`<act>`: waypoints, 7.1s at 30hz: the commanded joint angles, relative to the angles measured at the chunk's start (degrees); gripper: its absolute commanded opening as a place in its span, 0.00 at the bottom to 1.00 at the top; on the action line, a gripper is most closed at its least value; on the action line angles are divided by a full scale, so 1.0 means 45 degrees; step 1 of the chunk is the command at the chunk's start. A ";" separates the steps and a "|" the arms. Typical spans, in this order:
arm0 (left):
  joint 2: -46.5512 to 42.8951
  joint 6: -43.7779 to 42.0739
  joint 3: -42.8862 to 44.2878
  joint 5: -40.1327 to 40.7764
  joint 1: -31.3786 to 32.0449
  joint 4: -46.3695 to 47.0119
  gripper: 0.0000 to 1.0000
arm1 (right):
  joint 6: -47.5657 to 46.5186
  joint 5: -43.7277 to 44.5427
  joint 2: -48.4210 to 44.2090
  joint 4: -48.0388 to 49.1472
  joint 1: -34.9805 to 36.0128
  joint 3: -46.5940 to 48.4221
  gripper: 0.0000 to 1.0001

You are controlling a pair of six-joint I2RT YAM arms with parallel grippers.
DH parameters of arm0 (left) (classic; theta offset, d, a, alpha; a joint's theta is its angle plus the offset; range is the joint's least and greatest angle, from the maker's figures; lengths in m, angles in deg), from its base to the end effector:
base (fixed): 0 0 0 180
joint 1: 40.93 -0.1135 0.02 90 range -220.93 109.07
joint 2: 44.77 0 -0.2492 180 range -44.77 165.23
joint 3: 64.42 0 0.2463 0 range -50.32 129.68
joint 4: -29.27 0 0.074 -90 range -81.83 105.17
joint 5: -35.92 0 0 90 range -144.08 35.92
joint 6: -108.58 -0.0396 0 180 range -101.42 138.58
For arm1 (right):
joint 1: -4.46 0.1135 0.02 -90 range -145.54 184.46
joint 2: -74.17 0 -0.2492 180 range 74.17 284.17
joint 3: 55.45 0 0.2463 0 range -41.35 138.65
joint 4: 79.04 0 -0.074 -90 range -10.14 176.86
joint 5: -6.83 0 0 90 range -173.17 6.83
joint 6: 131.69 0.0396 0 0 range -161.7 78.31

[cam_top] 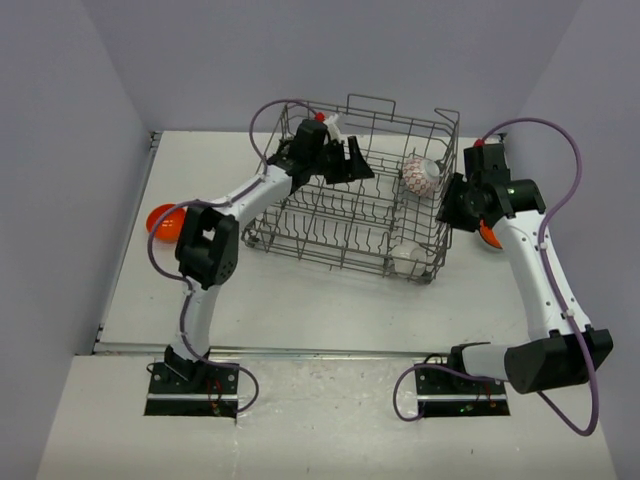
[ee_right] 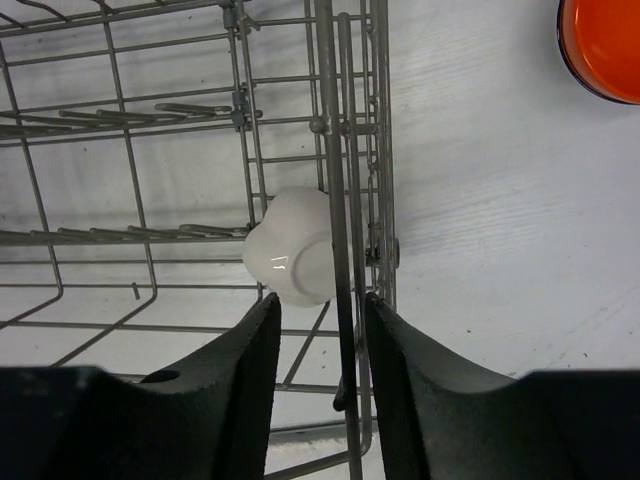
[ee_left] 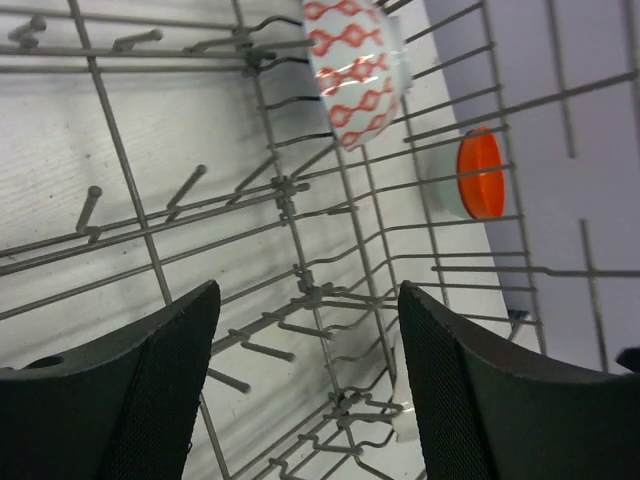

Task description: Unload the bowls from the dish rack

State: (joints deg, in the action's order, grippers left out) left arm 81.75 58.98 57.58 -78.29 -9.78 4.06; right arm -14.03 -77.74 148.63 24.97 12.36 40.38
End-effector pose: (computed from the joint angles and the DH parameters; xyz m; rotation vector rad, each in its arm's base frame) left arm 0.4276 -0.2774 0.2398 0.0979 2.2687 -1.1568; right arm 0.2464 0.0304 0.3509 0.4704 2.4786 0.1318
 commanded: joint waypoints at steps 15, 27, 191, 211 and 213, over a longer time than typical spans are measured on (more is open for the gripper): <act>-0.4950 -0.1791 -0.0754 0.3928 -0.0419 -0.2742 0.79 | -0.0559 -0.1066 -0.0945 0.0804 0.0471 0.3553 0.82; -0.6767 -0.1420 -0.1868 0.6571 -0.1454 -0.5439 0.81 | -0.2338 -0.7319 0.3802 0.0940 0.4606 0.5918 0.86; -0.0636 -0.1088 0.0574 -0.1242 0.0732 -0.0421 0.84 | -0.0697 -0.1109 0.1794 -0.0974 -0.0837 0.3205 0.59; 0.0673 -0.0756 0.1355 -0.1417 0.0869 -0.0188 0.85 | -0.0717 -0.1812 0.2399 -0.0290 -0.1092 0.2891 0.00; 0.0868 -0.0600 0.1336 -0.1593 0.0908 0.0203 0.85 | -0.0697 -0.2007 0.2438 -0.0251 -0.1092 0.2950 0.00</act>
State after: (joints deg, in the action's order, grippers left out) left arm 84.35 55.55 61.60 -83.51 -6.28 1.39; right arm -19.61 -84.19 158.53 21.36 7.29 51.50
